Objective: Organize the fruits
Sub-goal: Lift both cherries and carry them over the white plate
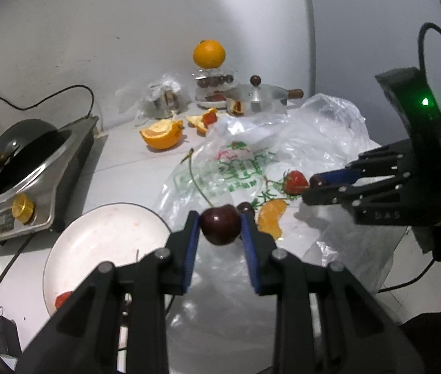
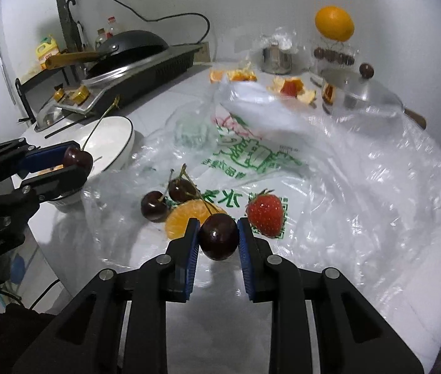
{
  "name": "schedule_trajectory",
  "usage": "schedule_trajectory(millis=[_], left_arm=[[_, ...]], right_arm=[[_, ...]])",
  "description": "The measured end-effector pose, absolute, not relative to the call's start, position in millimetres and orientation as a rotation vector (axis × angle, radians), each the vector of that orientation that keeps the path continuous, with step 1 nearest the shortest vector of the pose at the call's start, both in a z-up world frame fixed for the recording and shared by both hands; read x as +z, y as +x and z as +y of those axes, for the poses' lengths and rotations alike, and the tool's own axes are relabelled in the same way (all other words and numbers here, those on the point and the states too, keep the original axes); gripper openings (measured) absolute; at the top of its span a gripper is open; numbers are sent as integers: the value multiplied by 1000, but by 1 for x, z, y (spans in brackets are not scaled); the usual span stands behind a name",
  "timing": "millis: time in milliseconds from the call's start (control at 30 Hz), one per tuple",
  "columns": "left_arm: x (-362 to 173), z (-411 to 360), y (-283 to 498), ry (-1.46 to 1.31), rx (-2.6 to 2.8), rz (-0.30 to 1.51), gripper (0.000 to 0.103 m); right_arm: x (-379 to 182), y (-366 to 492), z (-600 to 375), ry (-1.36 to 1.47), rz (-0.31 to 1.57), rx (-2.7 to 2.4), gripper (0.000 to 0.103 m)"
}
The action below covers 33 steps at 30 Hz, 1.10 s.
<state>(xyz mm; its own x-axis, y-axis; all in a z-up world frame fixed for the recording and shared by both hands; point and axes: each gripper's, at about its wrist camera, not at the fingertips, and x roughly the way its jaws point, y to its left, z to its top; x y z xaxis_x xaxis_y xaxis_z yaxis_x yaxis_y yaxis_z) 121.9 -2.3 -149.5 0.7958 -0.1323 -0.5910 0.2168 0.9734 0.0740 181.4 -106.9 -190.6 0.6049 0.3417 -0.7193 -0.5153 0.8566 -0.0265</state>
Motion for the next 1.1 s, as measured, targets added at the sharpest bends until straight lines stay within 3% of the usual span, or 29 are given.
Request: schedule_trajectory(millis=[1100], left_arm=[[-154,98,86,-9,-57,605,28]], right_arm=[[-166,161,-14,-366,722,609,26]])
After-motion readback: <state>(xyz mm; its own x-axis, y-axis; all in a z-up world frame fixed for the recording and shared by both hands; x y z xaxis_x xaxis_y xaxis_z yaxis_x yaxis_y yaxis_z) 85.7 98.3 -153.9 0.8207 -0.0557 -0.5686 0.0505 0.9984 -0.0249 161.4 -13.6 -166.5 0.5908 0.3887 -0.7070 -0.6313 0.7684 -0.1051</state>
